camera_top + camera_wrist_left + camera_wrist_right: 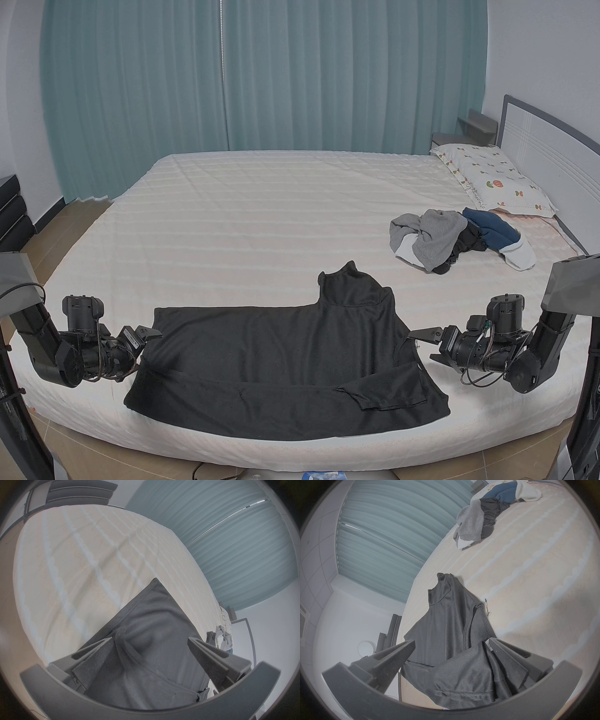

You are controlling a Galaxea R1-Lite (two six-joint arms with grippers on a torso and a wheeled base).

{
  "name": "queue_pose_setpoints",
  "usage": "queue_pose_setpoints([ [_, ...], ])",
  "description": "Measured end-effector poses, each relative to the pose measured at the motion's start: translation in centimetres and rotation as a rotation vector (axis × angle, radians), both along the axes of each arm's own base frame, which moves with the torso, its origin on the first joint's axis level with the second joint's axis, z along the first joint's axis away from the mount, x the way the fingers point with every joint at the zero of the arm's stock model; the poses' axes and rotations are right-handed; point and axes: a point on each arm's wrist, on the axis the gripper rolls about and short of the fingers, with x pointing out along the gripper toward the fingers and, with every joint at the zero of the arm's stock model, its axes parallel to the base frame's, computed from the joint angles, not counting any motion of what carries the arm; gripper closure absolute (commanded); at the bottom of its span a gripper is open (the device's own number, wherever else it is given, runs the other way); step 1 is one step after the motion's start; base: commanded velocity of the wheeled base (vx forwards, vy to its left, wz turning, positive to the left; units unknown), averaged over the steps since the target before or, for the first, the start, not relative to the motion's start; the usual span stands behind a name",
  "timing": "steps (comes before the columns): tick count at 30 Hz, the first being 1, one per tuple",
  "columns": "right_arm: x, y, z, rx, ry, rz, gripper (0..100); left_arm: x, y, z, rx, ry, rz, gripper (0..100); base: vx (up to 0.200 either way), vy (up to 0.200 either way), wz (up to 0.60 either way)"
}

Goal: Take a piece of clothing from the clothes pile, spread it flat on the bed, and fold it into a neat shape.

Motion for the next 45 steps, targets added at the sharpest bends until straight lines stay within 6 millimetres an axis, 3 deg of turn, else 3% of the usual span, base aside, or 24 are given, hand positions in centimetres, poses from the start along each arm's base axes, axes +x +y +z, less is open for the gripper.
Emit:
queue_pose_setpoints([
  [13, 0.0, 0.4, -0.1, -0.003, 0.000, 0.009, 0, 2.9, 0.4, -1.5, 0.023, -0.007, 0.034, 0, 0.000, 0.000, 0.00],
  [19, 0.1, 0.4, -0.3, -0.005, 0.005, 0.008, 0, 4.7, 0.7, -1.3, -0.051, -0.034, 0.135, 0, 0.000, 0.000, 0.00],
  [27, 0.0, 0.4, -0.4, -0.006, 0.010, 0.007, 0, 6.3, 1.5, -1.8, -0.012, -0.066, 0.235, 0, 0.000, 0.000, 0.00],
  [32, 0.0, 0.3, -0.4, -0.006, 0.011, 0.006, 0, 6.0, 2.3, -1.9, -0.015, -0.053, 0.246, 0, 0.000, 0.000, 0.00],
  [38, 0.0, 0.2, -0.4, -0.006, 0.012, 0.004, 0, 4.5, 2.1, -0.6, -0.040, -0.062, 0.213, 0, 0.000, 0.000, 0.00],
  [45, 0.0, 0.3, -0.4, -0.006, 0.010, 0.004, 0, 2.1, -1.6, 1.3, -0.058, -0.066, 0.092, 0, 0.000, 0.000, 0.00],
])
